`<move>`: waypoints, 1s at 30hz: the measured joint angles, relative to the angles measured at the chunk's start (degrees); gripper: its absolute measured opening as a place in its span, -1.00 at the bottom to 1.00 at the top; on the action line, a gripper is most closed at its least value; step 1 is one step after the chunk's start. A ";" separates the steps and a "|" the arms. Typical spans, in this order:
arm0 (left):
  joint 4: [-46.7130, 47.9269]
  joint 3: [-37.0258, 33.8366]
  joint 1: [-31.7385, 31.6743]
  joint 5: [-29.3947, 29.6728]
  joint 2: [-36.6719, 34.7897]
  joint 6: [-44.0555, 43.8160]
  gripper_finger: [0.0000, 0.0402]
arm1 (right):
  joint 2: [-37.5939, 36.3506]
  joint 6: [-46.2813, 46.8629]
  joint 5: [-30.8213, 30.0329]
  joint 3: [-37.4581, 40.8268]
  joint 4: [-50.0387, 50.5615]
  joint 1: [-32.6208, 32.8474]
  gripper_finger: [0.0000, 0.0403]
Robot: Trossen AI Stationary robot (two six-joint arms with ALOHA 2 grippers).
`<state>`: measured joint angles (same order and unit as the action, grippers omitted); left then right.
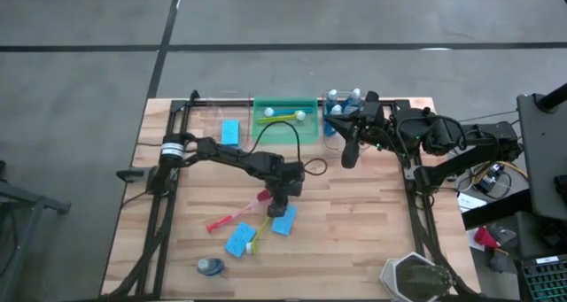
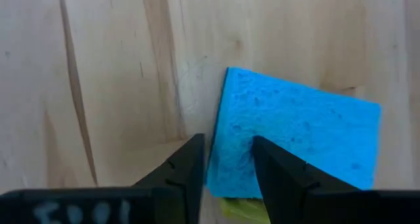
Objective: Pick & Place Kitchen Sink Supplies
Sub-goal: Put the blue sponge wipe into the left transparent bin
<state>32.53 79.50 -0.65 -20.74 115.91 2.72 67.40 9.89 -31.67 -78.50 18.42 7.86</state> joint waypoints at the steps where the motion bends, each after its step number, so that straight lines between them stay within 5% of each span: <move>1: 0.00 0.01 -0.01 -0.01 0.19 0.00 -0.38 | 0.00 0.05 -0.01 0.00 0.02 0.00 -0.96; 11: 0.01 0.43 0.03 -0.28 0.89 -0.33 -0.95 | 0.22 0.08 -0.02 0.00 0.06 0.00 -0.96; 25: 12.10 10.24 -2.93 0.22 -5.39 0.31 -1.00 | 0.15 -2.35 0.00 -0.02 -0.95 -0.02 -0.96; 30: 20.77 14.37 -3.87 5.09 -9.15 3.19 -1.00 | -0.25 -3.17 0.01 -0.02 -1.23 -0.02 -0.96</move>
<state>53.30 93.88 -4.53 -15.65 106.76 5.91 67.15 6.72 -31.66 -78.52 17.19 7.84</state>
